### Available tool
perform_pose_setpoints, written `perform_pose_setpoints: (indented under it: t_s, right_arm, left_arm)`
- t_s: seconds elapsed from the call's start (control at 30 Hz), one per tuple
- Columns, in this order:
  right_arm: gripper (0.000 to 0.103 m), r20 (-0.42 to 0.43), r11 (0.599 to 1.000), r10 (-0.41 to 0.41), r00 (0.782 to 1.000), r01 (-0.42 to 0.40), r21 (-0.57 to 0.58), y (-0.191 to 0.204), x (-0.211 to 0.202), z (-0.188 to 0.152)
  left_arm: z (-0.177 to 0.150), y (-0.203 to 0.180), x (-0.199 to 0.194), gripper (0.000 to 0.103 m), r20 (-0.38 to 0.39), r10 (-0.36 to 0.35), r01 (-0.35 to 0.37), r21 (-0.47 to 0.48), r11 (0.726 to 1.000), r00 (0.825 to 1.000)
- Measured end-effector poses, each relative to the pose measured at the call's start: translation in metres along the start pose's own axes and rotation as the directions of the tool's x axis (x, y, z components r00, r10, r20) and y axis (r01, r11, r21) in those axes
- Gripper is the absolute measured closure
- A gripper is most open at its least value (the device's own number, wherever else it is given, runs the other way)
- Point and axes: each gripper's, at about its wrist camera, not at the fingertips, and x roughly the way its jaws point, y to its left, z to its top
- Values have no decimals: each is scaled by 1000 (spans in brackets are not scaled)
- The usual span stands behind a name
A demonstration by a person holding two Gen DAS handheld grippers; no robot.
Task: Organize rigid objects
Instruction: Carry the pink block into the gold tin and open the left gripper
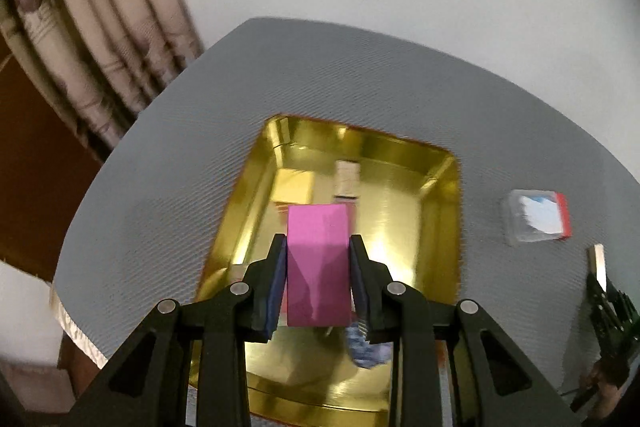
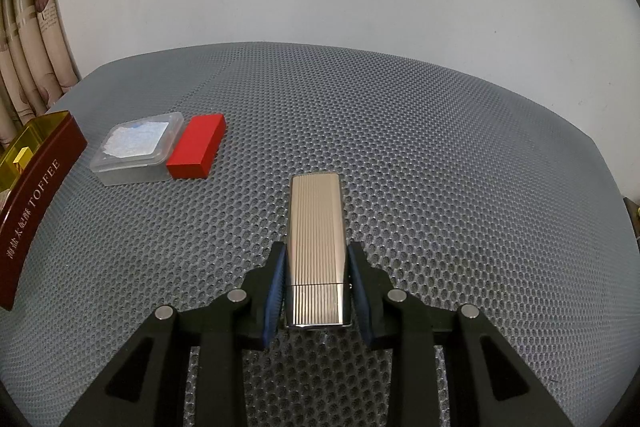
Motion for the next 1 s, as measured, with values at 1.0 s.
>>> perform_pose_setpoints:
  t_s: [1.0]
  right_arm:
    - [72,0,1000,-9,1000,9,-8,-2,-1,-2]
  left_arm:
    - [26,11,82,77,-58,29,-30,-11,999,998]
